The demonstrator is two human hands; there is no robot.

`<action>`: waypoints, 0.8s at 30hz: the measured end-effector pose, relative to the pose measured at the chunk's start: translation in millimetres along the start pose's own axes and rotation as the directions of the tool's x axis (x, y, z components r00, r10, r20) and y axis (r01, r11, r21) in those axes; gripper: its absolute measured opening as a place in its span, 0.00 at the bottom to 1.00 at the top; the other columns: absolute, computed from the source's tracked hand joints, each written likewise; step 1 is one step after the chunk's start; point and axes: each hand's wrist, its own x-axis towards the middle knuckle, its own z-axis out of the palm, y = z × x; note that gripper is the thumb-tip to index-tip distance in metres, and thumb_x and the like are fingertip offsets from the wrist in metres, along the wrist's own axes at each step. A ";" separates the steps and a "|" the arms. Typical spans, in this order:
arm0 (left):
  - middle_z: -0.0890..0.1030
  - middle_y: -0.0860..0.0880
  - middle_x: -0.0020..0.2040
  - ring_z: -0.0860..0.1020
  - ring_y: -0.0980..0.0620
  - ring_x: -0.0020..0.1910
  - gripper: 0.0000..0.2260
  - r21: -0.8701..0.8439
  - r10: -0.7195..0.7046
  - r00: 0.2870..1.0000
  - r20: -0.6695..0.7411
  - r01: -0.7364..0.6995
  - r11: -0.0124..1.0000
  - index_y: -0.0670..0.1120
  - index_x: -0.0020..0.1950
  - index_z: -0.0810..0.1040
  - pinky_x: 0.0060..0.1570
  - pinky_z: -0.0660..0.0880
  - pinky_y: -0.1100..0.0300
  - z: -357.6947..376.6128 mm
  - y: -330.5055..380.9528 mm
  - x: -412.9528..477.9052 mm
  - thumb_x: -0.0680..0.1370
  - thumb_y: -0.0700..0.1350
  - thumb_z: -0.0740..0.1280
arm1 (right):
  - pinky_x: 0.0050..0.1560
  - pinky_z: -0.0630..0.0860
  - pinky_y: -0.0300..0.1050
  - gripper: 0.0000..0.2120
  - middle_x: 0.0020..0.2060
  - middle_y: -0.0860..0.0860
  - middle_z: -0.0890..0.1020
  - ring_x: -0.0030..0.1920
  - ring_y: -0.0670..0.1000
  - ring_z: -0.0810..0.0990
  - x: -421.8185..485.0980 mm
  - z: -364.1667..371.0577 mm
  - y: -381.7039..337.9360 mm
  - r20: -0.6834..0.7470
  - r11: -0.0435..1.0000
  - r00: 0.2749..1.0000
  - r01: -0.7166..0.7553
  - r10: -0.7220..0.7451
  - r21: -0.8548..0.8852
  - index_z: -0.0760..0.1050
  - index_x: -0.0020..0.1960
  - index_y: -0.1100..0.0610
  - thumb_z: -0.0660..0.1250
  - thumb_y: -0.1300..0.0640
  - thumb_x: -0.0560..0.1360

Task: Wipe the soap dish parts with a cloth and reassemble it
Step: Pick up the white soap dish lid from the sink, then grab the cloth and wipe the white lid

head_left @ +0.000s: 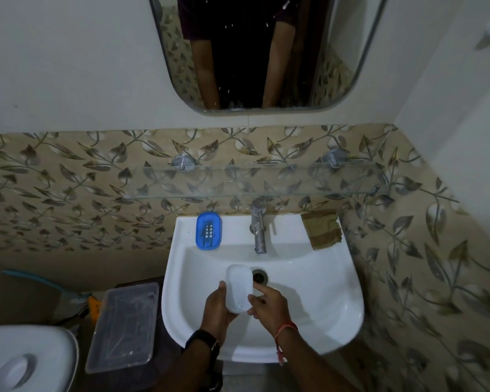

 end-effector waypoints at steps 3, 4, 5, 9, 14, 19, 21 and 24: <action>0.82 0.43 0.45 0.80 0.43 0.47 0.21 0.239 0.164 0.983 -0.079 -0.141 0.961 0.41 0.49 0.80 0.43 0.78 0.52 0.3 2.5 3.4 0.85 0.55 0.56 | 0.39 0.79 0.32 0.22 0.40 0.49 0.85 0.33 0.43 0.86 2.1 -5.9 7.9 -0.033 0.997 0.997 -0.075 0.076 0.037 0.73 0.71 0.54 0.69 0.55 0.78; 0.81 0.45 0.42 0.79 0.43 0.45 0.21 0.346 0.233 0.967 -0.099 -0.186 0.920 0.41 0.45 0.79 0.43 0.76 0.54 0.4 3.6 4.3 0.84 0.54 0.57 | 0.40 0.80 0.33 0.22 0.43 0.50 0.85 0.35 0.44 0.86 2.9 -9.1 12.0 -0.045 0.995 0.994 -0.097 0.098 0.037 0.73 0.70 0.56 0.69 0.54 0.78; 0.81 0.46 0.41 0.80 0.44 0.45 0.19 0.439 0.293 0.950 -0.111 -0.218 0.872 0.42 0.44 0.79 0.45 0.76 0.54 0.3 4.8 5.1 0.84 0.54 0.57 | 0.44 0.81 0.35 0.22 0.46 0.52 0.84 0.38 0.45 0.86 3.9 -13.6 16.1 -0.054 0.993 0.992 -0.117 0.118 0.025 0.73 0.70 0.57 0.69 0.54 0.78; 0.84 0.44 0.49 0.82 0.43 0.52 0.16 0.650 0.443 0.892 -0.094 -0.282 0.706 0.42 0.55 0.79 0.53 0.78 0.52 2.2 15.6 6.7 0.84 0.51 0.58 | 0.64 0.77 0.48 0.20 0.57 0.60 0.83 0.56 0.57 0.83 14.7 -41.1 24.6 -0.145 0.982 0.980 -0.152 0.135 -0.110 0.75 0.68 0.62 0.69 0.57 0.78; 0.83 0.40 0.59 0.81 0.40 0.59 0.18 0.845 0.543 0.840 -0.019 -0.276 0.457 0.40 0.67 0.75 0.59 0.76 0.50 9.6 31.0 1.4 0.84 0.50 0.60 | 0.65 0.76 0.50 0.18 0.60 0.63 0.81 0.61 0.61 0.79 40.1 -99.4 4.7 -0.304 0.954 0.953 -0.081 -0.011 -0.288 0.75 0.66 0.65 0.68 0.63 0.77; 0.78 0.43 0.67 0.77 0.45 0.65 0.22 0.929 0.515 0.844 0.150 -0.299 0.218 0.41 0.74 0.70 0.64 0.74 0.53 9.9 41.5 0.2 0.84 0.52 0.58 | 0.60 0.76 0.53 0.15 0.57 0.64 0.80 0.59 0.64 0.78 65.1 -158.3 -21.5 -0.323 0.756 0.904 0.001 -0.281 -0.655 0.78 0.60 0.64 0.69 0.59 0.75; 0.77 0.45 0.68 0.77 0.46 0.66 0.22 0.943 0.482 0.860 0.167 -0.281 0.176 0.43 0.75 0.68 0.64 0.74 0.53 10.1 44.3 0.7 0.84 0.54 0.56 | 0.59 0.76 0.51 0.17 0.60 0.62 0.79 0.58 0.63 0.78 75.5 -173.4 -34.7 -0.273 0.675 0.912 0.007 -0.308 -0.738 0.77 0.59 0.61 0.69 0.53 0.75; 0.76 0.47 0.69 0.76 0.48 0.67 0.22 0.950 0.448 0.882 0.145 -0.251 0.186 0.45 0.75 0.66 0.64 0.74 0.54 9.2 46.5 1.6 0.85 0.55 0.55 | 0.64 0.72 0.49 0.23 0.64 0.59 0.76 0.63 0.61 0.76 94.2 -182.1 -52.0 -0.230 0.617 0.940 -0.028 -0.250 -0.786 0.74 0.64 0.59 0.68 0.47 0.75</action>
